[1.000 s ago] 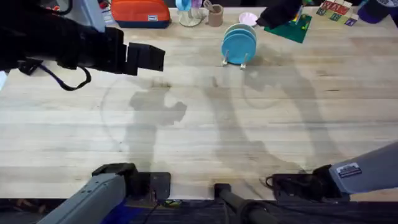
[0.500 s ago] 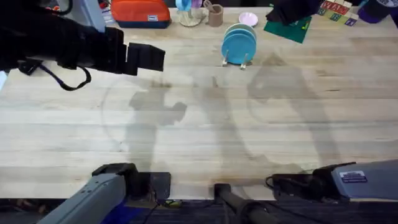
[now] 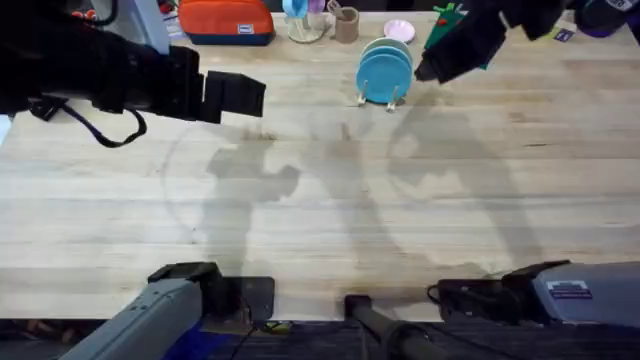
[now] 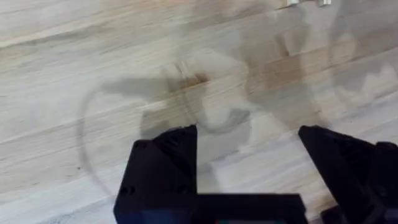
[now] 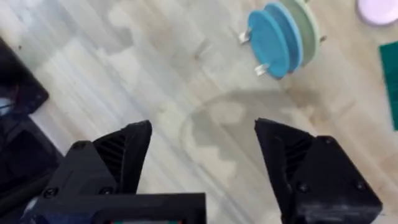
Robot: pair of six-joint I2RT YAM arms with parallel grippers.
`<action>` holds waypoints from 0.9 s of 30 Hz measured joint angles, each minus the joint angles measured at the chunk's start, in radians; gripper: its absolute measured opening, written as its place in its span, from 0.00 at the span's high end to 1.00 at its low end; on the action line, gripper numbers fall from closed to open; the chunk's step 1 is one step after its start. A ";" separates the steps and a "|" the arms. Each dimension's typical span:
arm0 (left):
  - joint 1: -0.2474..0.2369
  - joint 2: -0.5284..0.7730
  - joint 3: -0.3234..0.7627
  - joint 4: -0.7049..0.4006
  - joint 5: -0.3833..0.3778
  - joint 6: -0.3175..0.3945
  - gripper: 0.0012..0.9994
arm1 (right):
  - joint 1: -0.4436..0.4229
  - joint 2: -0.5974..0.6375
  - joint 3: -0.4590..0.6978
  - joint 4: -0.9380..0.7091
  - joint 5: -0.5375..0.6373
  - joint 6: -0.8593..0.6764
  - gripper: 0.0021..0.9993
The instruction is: Pick up the plates from the table one by one and place each into a slot on the dish rack.
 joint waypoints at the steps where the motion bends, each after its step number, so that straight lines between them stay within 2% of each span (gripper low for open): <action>1: 0.000 0.000 0.000 -0.003 0.000 0.000 0.00 | 0.009 -0.003 -0.004 -0.008 0.007 0.011 0.01; 6: 0.000 0.000 0.000 -0.012 0.000 0.000 0.00 | 0.046 -0.018 -0.038 -0.015 0.031 0.064 0.01; 13: 0.000 0.000 0.000 -0.012 0.000 0.000 0.00 | 0.053 -0.019 -0.089 -0.037 0.051 0.113 0.01; 27: 0.000 0.000 0.000 -0.012 0.000 0.000 0.00 | 0.053 -0.020 -0.090 -0.033 0.056 0.131 0.00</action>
